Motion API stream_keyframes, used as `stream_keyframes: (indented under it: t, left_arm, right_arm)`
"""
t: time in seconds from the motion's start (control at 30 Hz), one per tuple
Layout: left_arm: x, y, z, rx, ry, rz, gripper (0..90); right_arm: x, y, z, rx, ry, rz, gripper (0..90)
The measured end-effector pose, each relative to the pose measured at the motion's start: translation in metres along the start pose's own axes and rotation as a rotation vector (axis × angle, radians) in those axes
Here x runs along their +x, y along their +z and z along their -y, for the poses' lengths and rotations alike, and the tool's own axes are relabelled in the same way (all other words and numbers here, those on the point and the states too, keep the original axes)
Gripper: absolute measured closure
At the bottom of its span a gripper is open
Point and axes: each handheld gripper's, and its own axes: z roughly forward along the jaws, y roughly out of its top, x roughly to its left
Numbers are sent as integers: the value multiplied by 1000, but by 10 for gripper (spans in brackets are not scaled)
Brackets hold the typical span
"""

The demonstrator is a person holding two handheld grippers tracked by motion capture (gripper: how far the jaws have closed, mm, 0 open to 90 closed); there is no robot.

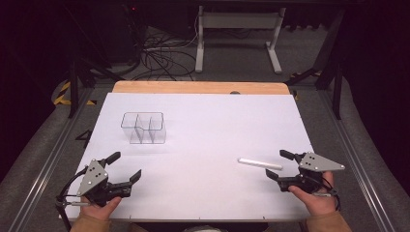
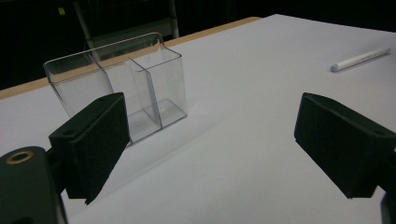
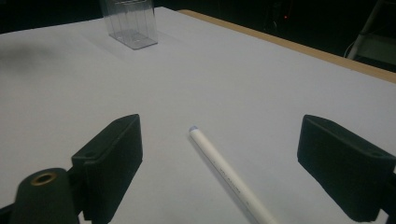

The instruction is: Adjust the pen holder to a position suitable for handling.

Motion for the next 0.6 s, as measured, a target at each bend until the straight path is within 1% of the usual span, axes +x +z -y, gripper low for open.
stream_keyframes:
  t: [0.03,0.13,0.2,0.37,0.47,0.6]
  left_arm:
    - [0,0,0,2,-6,4,113]
    - [0,0,0,4,-5,4,117]
    - [1,0,-2,8,3,3,118]
    - [1,-1,-3,7,4,6,123]
    - [2,-1,-3,10,-13,14,125]
    - [2,0,-6,16,-23,17,133]
  right_arm:
    - [0,0,0,-1,0,1,150]
    - [0,0,0,-4,2,-1,154]
    - [1,0,0,-4,-1,-3,155]
    - [2,1,0,-5,3,-5,156]
    - [2,0,0,-7,2,-7,156]
    - [2,0,0,-6,3,-8,157]
